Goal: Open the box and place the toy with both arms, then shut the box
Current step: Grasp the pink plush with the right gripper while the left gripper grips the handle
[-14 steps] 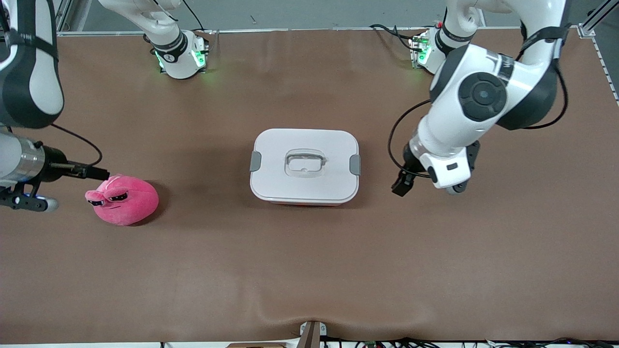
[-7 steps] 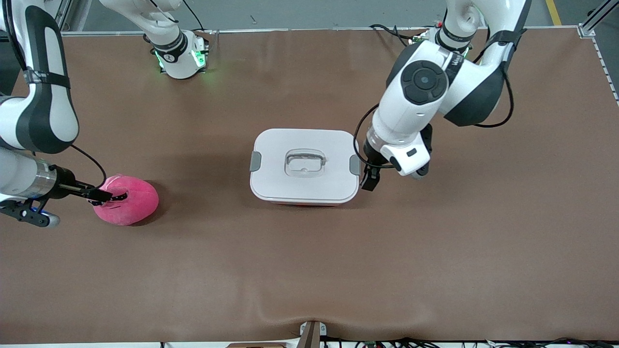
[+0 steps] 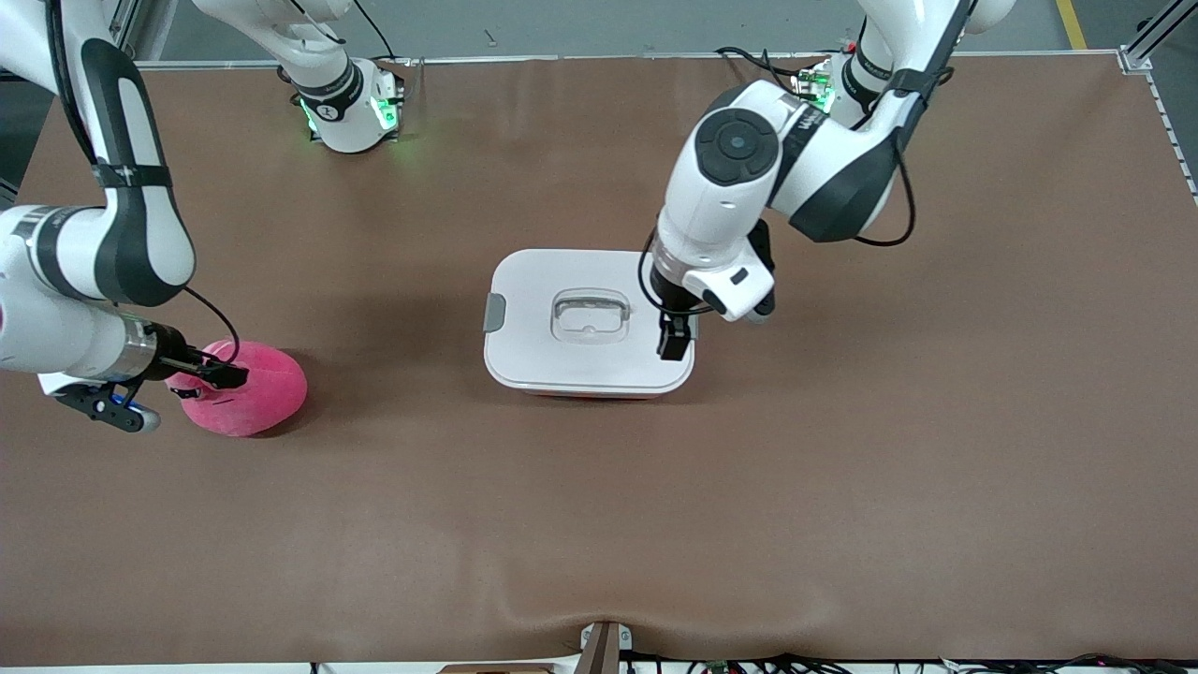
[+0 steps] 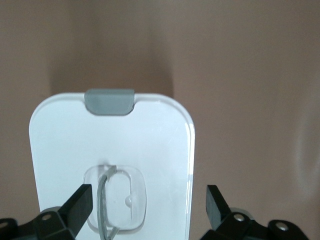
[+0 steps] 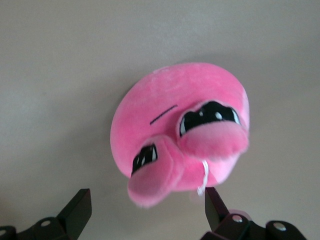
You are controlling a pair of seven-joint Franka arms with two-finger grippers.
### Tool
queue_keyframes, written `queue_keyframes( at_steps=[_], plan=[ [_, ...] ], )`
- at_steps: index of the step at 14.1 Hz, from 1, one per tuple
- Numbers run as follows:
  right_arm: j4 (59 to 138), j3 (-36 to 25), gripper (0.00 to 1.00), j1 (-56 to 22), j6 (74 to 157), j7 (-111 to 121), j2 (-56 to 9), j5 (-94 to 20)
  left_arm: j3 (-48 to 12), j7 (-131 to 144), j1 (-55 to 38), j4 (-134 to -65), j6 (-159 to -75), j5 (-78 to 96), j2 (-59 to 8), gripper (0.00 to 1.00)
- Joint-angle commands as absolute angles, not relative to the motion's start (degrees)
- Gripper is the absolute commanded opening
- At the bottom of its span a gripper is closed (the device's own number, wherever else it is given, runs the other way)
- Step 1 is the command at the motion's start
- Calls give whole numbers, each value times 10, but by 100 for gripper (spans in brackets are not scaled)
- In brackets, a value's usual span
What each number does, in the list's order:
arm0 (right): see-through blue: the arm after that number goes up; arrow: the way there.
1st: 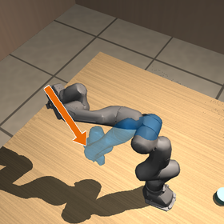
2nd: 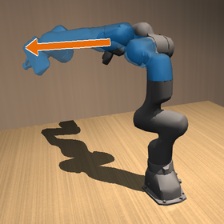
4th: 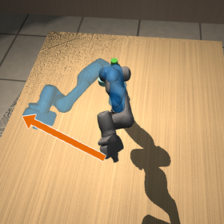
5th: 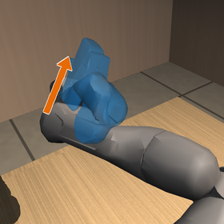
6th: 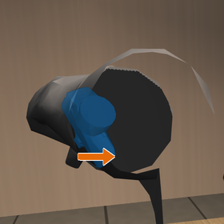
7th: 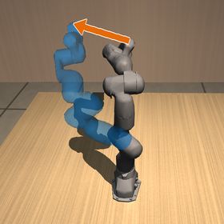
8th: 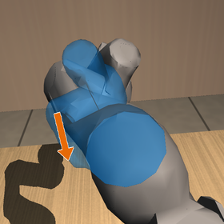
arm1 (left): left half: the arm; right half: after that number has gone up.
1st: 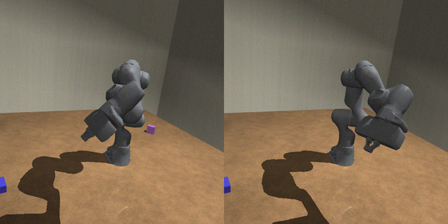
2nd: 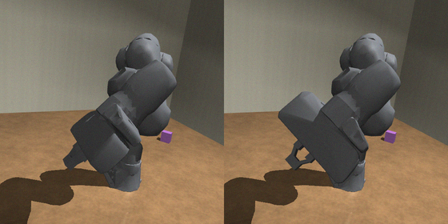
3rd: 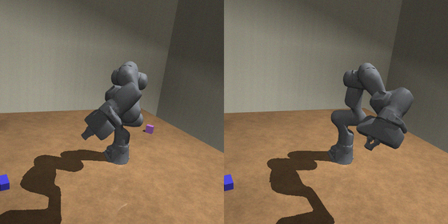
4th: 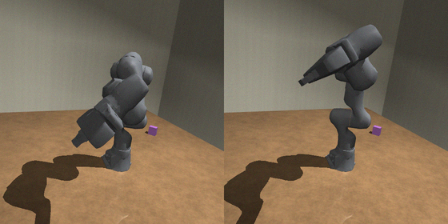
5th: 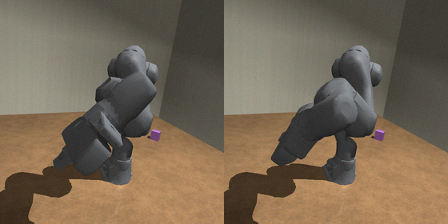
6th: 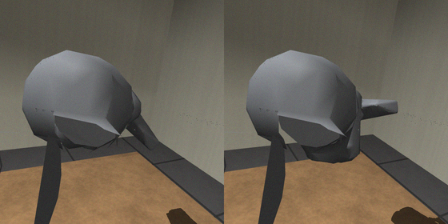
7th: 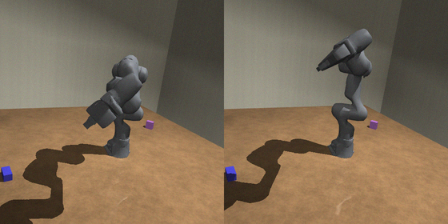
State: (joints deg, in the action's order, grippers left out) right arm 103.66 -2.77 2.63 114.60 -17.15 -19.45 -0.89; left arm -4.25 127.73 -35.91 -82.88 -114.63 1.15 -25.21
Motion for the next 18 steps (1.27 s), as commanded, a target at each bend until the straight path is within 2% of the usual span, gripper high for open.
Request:
queue_keyframes(
  at_steps=[1, 4, 8, 13, 16, 18],
  plan=[
    [1061, -24, 100, 31, 1188, -182, -197, -10, -33, 1330, -394, -816, -1177, -4, -279, 100],
    [1061, -24, 98, 31, 1188, -183, -198, -10, -34, 1399, -434, -816, -1189, -60, -296, 100],
    [1060, -24, 82, 32, 1191, -183, -207, -10, -35, 1479, -475, -823, -1189, -118, -310, 100],
    [1060, -24, 47, 37, 1215, -183, -212, -28, -46, 1493, -486, -872, -1193, -149, -285, 100],
    [1060, -24, 45, 42, 1221, -182, -214, -33, -51, 1498, -489, -947, -1284, -169, -253, 100],
    [1060, -24, 36, 42, 1221, -182, -214, -33, -51, 1498, -488, -984, -1326, -171, -239, 100]
  ],
)
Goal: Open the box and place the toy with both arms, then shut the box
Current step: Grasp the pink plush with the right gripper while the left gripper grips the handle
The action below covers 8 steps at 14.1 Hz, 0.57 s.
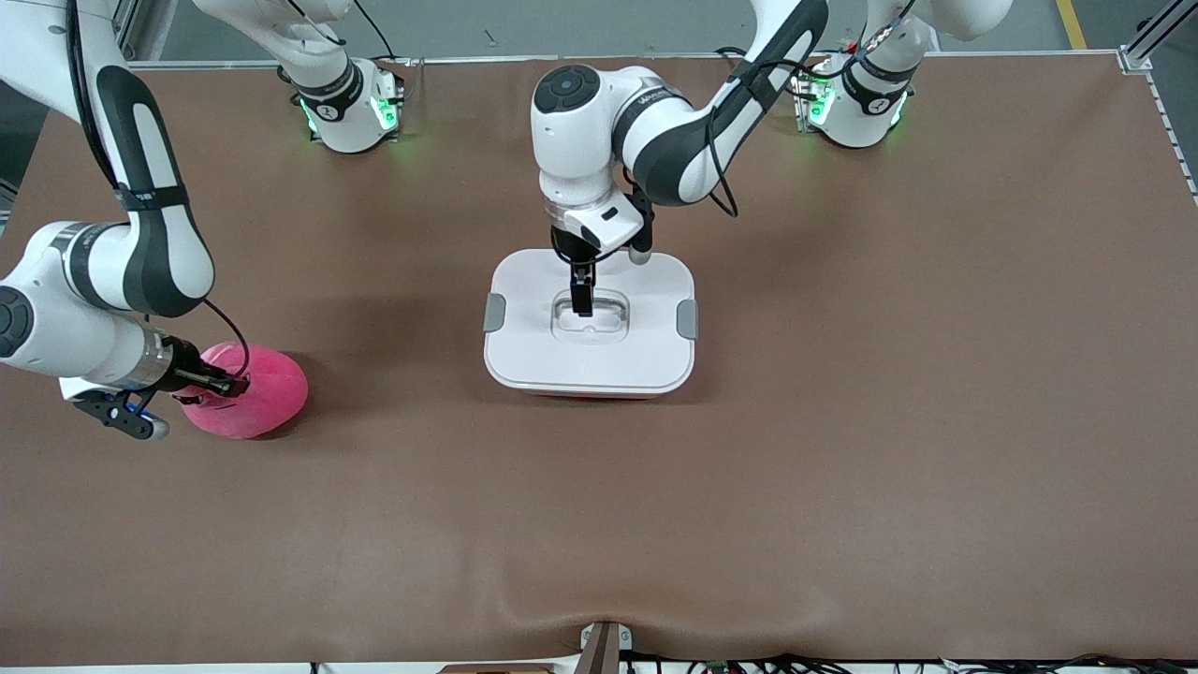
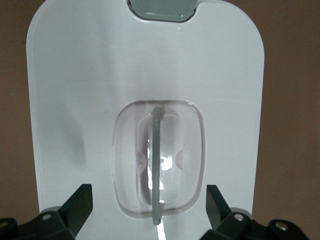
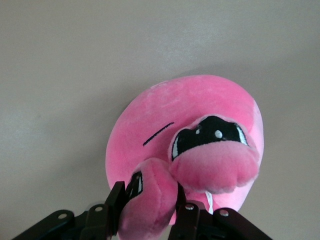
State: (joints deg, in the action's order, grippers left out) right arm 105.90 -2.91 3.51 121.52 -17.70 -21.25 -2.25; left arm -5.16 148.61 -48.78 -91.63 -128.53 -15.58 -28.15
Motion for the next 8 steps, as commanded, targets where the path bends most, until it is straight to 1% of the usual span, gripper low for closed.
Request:
queue_keyframes(
  at_steps=[1, 2, 3, 6, 8],
  plan=[
    [1059, -24, 22, 42, 1221, -183, -214, -33, -51, 1497, -489, -990, -1326, -172, -239, 100],
    [1059, -24, 0, 42, 1224, -183, -214, -33, -50, 1497, -489, -996, -1327, -173, -238, 100],
    [1059, -24, 0, 44, 1236, -183, -214, -34, -51, 1498, -486, -996, -1329, -178, -240, 100],
    [1058, -24, 0, 46, 1233, -174, -212, -34, -50, 1498, -478, -993, -1357, -182, -247, 100],
    [1058, -24, 0, 44, 1233, -173, -212, -34, -48, 1498, -475, -992, -1378, -183, -255, 95]
  ],
)
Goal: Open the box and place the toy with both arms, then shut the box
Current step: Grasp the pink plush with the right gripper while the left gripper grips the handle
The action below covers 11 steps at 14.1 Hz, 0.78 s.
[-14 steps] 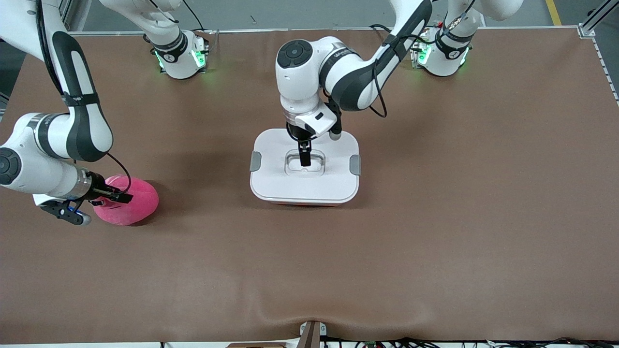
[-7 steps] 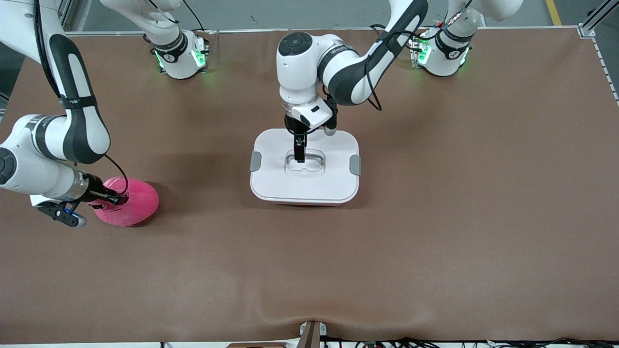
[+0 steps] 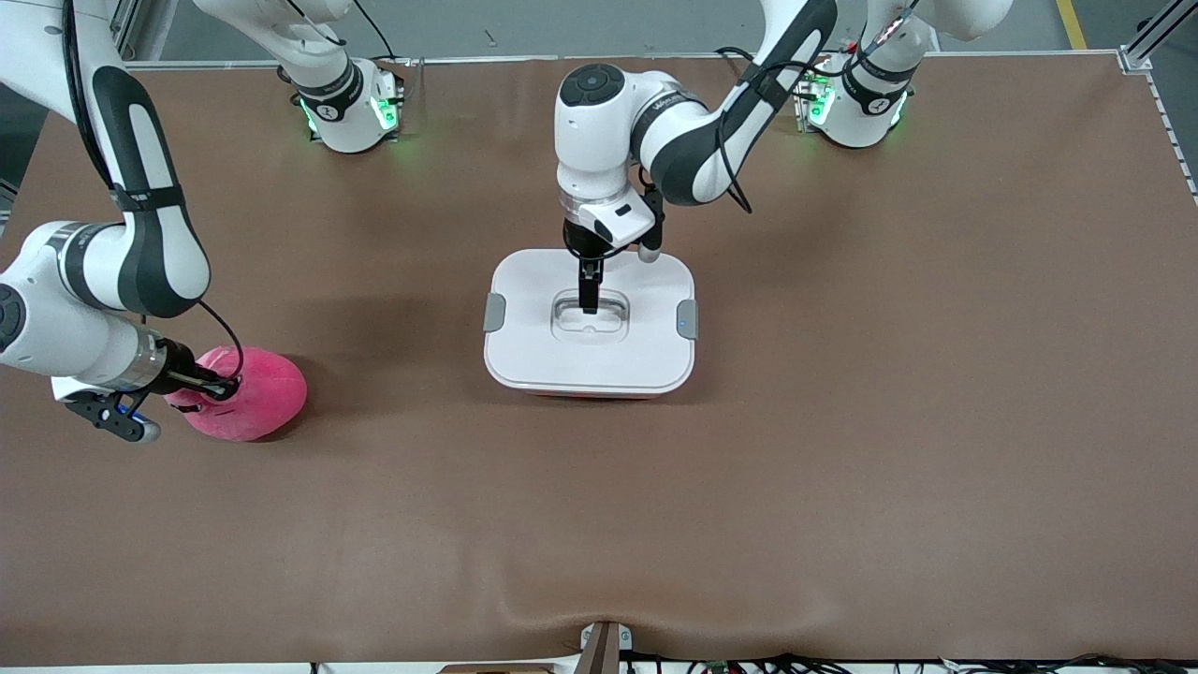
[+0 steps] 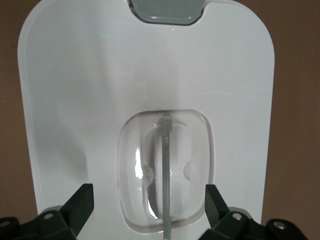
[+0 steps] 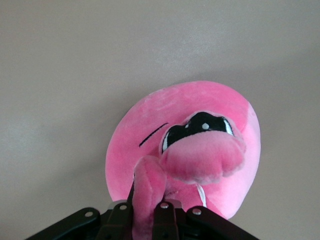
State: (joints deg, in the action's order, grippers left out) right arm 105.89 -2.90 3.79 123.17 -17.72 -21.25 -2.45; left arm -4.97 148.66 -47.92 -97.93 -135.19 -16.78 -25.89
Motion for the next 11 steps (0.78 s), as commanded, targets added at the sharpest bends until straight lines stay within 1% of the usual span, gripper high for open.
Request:
queue_keyframes(
  at_steps=[1, 2, 5, 6, 8, 11],
  plan=[
    [1058, -24, 0, 44, 1233, -173, -212, -33, -46, 1497, -476, -991, -1382, -183, -261, 92],
    [1057, -24, 0, 44, 1233, -173, -212, -33, -46, 1497, -476, -991, -1388, -184, -266, 89],
    [1055, -23, 0, 41, 1230, -171, -206, -33, -45, 1498, -470, -990, -1394, -192, -272, 85],
    [1053, -22, 0, 41, 1226, -167, -203, -33, -45, 1498, -470, -989, -1397, -192, -272, 81],
    [1042, -21, 0, 40, 1224, -136, -197, -33, -45, 1498, -469, -986, -1405, -191, -276, 67],
    [1020, -18, 0, 30, 1223, -87, -186, -31, -45, 1498, -470, -983, -1407, -192, -277, 64]
  ],
)
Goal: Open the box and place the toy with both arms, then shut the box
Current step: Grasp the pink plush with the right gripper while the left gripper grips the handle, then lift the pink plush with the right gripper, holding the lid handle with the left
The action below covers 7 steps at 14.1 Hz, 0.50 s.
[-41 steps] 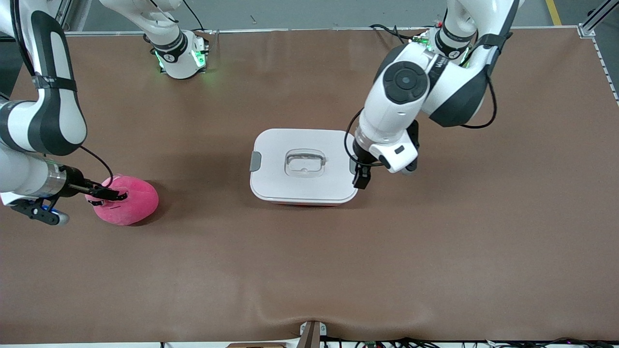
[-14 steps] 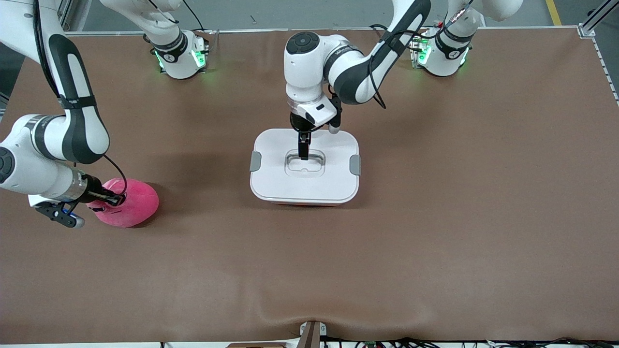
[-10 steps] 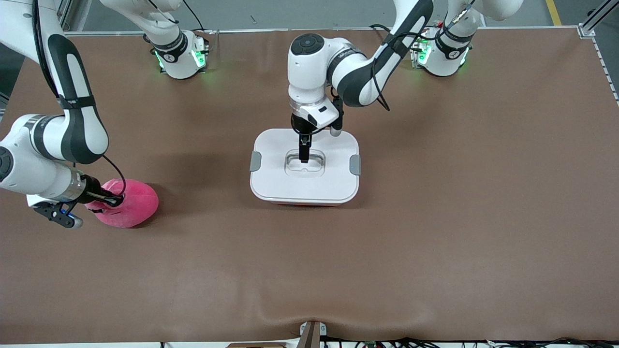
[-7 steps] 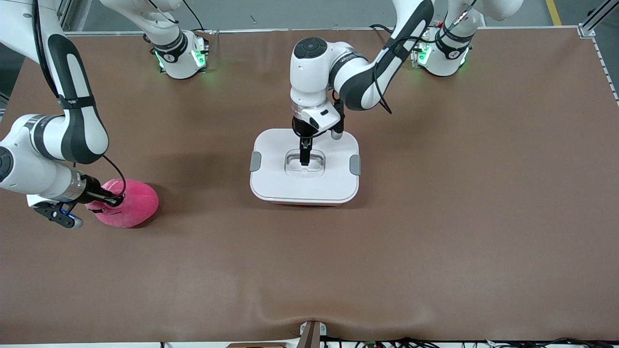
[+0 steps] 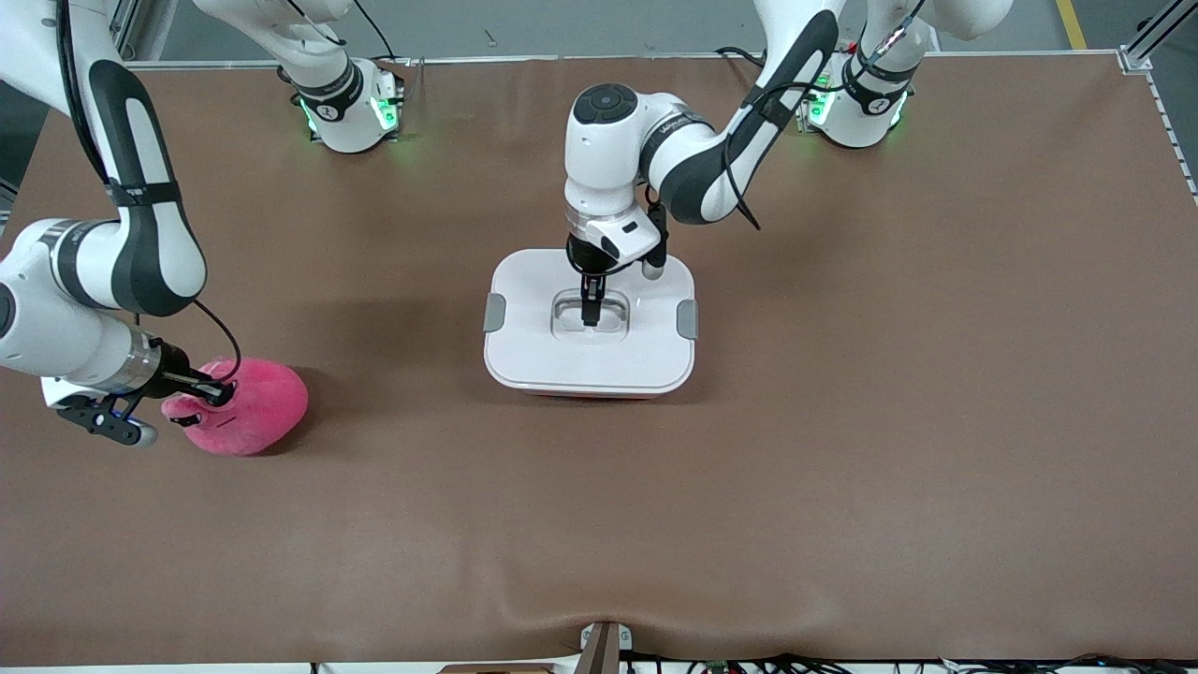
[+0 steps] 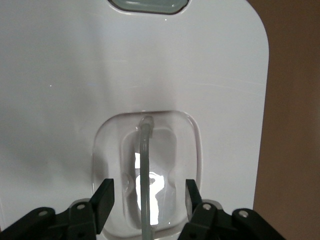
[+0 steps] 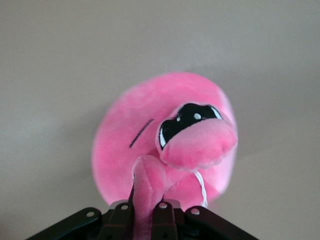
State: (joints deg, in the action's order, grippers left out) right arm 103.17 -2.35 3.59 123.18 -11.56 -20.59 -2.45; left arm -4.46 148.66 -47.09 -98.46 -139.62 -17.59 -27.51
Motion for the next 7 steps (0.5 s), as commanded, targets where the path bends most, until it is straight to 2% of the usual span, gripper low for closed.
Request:
queue_keyframes(
  at_steps=[1, 5, 7],
  plan=[
    [1013, -19, 0, 15, 1222, -84, -182, -25, -45, 1498, -469, -983, -1407, -192, -277, 60],
    [973, -18, 0, -10, 1150, -59, -175, -14, -45, 1498, -469, -983, -1408, -192, -279, 43],
    [962, -15, 0, -20, 1133, -56, -172, -19, -45, 1498, -470, -982, -1409, -191, -280, 41]
  ],
)
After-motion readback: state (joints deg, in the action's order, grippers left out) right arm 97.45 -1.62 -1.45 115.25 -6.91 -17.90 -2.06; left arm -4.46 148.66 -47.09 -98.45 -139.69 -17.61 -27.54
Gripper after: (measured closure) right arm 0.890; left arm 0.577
